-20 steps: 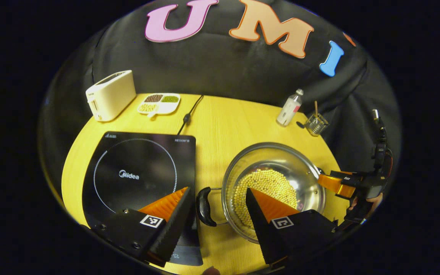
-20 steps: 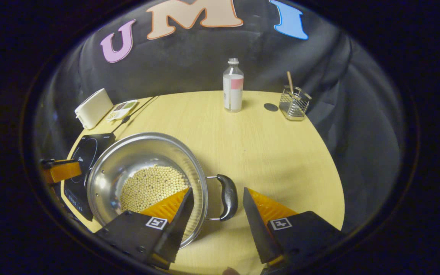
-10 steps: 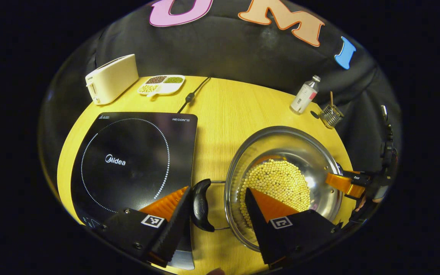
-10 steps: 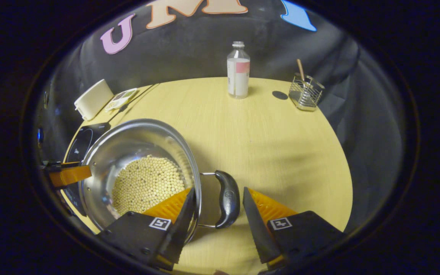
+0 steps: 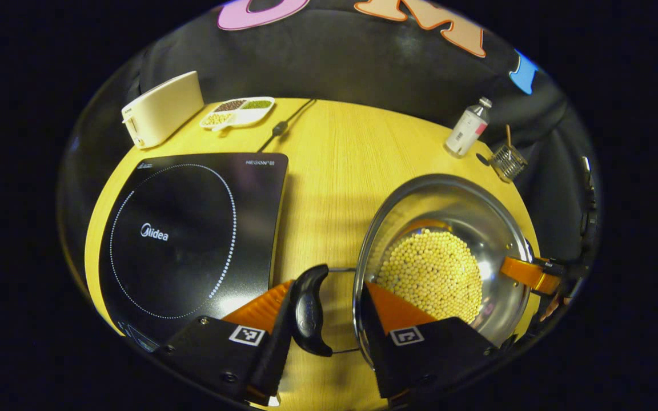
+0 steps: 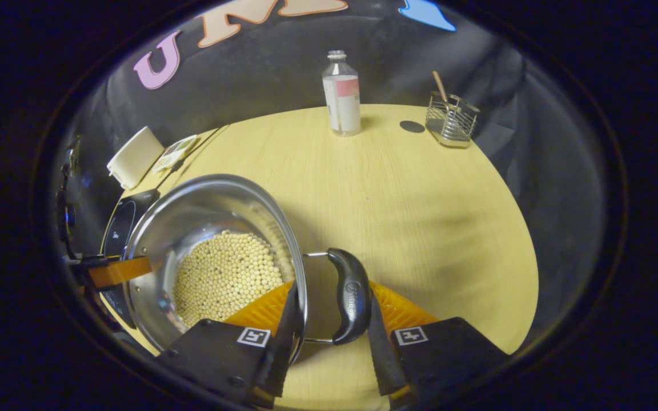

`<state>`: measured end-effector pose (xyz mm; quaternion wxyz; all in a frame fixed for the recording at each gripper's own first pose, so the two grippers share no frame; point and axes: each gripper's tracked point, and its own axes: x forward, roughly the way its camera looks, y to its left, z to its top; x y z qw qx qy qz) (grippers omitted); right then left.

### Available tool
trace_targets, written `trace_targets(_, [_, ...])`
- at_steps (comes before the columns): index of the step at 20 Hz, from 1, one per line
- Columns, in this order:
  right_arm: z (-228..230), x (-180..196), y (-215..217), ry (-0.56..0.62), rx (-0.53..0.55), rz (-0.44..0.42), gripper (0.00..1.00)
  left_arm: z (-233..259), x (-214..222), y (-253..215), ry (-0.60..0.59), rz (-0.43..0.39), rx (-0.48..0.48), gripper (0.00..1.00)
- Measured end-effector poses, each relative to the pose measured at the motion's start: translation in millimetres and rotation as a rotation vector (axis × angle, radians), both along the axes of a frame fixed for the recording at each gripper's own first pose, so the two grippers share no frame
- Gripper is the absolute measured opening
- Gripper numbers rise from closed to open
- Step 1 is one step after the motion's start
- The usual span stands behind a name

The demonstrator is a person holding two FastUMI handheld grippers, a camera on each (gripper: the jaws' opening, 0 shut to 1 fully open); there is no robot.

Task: First push the handle of the pot to place it horizontally, then grasp the pot with both hands and set it on the induction cooktop.

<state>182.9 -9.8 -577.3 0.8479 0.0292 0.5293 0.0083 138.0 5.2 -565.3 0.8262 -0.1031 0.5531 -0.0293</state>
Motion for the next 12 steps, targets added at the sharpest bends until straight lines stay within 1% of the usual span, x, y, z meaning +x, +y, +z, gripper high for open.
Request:
trace_targets(1, [-3.6, -1.0, -0.1, 0.004, 0.003, -0.003, 0.60, -2.3, 0.7, -1.6, 0.009, -0.013, -0.001, 0.67])
trace_targets(2, [-4.0, -1.4, 0.0, 0.014, 0.012, -0.013, 0.64, -3.1, 1.1, -0.7, 0.005, -0.022, -0.001, 0.64])
trace_targets(4, [-5.3, 1.4, 0.1, 0.019, 0.035, -0.042, 0.56, -3.6, 0.7, -0.5, 0.011, -0.025, -0.004, 0.65])
trace_targets(5, [-2.8, -0.4, 1.5, 0.017, 0.040, -0.047, 0.54, -3.0, 3.8, -0.4, 0.007, -0.017, -0.007, 0.63])
trace_targets(6, [-5.1, -1.8, 1.8, 0.023, 0.037, -0.044, 0.48, -2.2, 0.7, -1.3, 0.020, -0.015, -0.010, 0.60])
trace_targets(7, [1.6, -5.2, 2.5, 0.020, 0.040, -0.048, 0.48, -1.0, -2.2, -1.6, 0.029, -0.020, -0.011, 0.61])
trace_targets(8, [-2.1, -0.4, 1.6, 0.021, 0.043, -0.049, 0.47, 5.4, -3.2, -0.6, 0.024, -0.020, -0.015, 0.59])
trace_targets(12, [22.2, -3.0, 7.3, 0.002, 0.061, -0.070, 0.46, 24.3, 1.9, 5.9, -0.012, -0.021, -0.009, 0.58])
